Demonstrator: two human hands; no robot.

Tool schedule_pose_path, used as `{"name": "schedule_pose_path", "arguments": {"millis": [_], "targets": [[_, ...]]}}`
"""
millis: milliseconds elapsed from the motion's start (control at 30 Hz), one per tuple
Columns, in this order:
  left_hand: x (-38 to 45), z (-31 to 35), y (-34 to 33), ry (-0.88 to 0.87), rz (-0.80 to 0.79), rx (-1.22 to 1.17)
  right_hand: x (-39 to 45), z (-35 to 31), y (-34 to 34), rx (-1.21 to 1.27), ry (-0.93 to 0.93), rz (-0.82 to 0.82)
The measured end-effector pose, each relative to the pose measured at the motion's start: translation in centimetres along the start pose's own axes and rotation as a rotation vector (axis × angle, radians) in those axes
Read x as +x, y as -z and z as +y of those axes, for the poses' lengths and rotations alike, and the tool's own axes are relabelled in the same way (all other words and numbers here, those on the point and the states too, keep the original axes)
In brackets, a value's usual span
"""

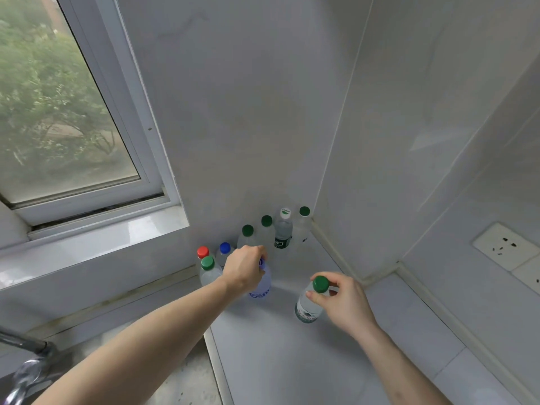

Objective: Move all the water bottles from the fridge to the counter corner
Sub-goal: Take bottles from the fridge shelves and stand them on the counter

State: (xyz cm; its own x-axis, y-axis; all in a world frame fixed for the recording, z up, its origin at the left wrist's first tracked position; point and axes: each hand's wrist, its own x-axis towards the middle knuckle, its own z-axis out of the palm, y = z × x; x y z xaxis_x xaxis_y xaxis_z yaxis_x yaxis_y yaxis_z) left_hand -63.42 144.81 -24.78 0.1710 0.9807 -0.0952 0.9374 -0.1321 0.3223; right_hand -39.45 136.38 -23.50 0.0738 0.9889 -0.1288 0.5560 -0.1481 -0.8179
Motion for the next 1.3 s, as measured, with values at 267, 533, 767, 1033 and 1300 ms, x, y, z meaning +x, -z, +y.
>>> {"name": "schedule_pose_path", "arguments": {"millis": [267, 533, 767, 1033, 1300], "targets": [[2.2, -1.1, -1.7, 0.013, -0.005, -0.01, 5.9, -0.2, -2.5, -0.096, -0.021, 0.006], [3.6, -1.3, -2.1, 0.018, -0.001, -0.015, 10.5, -0.3, -5.6, -0.081, -0.061, -0.01], [4.1, -1.8, -2.5, -0.008, -0.009, 0.016, 13.1, -0.6, -7.9, -0.032, -0.073, -0.013], [3.6, -3.0, -3.1, -0.038, 0.031, 0.027, 13.8, -1.9, -9.6, 0.004, -0.044, -0.02], [0.7, -2.9, -1.8, -0.105, -0.045, 0.042, 12.6, -2.3, -8.3, -0.032, -0.035, -0.099]]}}
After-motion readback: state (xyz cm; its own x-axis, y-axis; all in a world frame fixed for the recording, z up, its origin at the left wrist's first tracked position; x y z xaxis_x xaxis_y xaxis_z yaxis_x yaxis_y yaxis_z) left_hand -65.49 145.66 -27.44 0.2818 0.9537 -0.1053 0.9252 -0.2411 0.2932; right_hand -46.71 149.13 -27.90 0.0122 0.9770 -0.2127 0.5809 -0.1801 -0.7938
